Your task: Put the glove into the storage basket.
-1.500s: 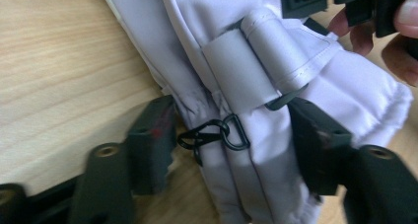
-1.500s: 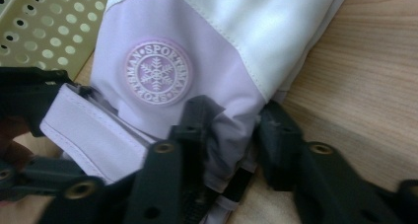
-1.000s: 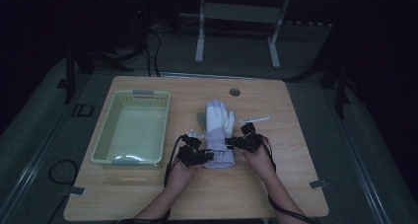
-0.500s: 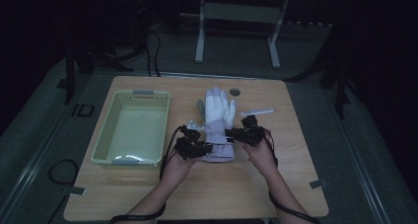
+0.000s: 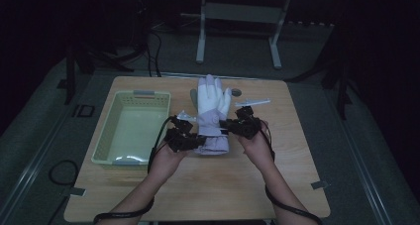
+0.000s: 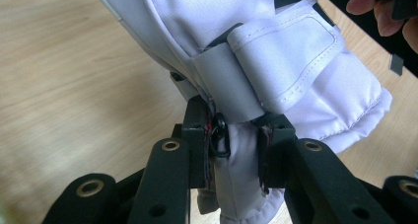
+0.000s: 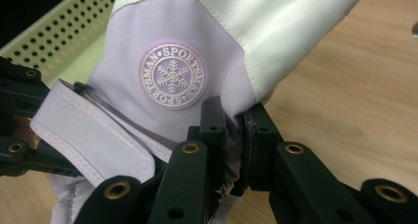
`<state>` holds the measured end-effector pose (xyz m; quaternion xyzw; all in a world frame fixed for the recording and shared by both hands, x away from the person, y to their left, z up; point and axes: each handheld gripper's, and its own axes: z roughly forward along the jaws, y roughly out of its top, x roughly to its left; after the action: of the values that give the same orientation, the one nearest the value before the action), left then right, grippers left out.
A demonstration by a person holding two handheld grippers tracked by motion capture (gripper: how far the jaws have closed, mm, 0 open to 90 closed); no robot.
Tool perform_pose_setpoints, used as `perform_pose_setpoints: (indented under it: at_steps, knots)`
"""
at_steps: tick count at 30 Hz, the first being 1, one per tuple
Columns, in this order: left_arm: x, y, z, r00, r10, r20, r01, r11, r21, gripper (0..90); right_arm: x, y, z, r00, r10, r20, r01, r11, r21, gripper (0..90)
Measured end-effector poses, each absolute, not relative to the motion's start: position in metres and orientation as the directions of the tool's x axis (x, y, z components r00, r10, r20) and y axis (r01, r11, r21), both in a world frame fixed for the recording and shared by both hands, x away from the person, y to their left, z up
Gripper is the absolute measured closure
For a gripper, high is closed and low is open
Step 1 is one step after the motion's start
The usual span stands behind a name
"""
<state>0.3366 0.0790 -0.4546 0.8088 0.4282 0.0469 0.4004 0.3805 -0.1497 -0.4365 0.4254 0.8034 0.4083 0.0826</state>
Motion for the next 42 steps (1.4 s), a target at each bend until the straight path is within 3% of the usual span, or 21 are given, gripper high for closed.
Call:
perform_pose_setpoints:
  at_steps: [18,27,42]
  knots:
    - [0.336,0.136,-0.428,0.612,0.757,-0.229,0.645,-0.311,0.698,71.8,0.385,-0.082,-0.405,-0.658,0.734,0.167,0.569,0.339,0.750,81.6]
    - [0.333,0.183,-0.418,0.592,0.778,-0.212,0.648,-0.303,0.699,71.9,0.383,-0.039,-0.398,-0.669,0.726,0.160,0.547,0.336,0.767,81.7]
    - [0.329,0.262,-0.429,0.541,0.818,-0.197,0.706,-0.314,0.634,71.9,0.387,0.046,-0.420,-0.690,0.694,0.204,0.565,0.340,0.752,81.8]
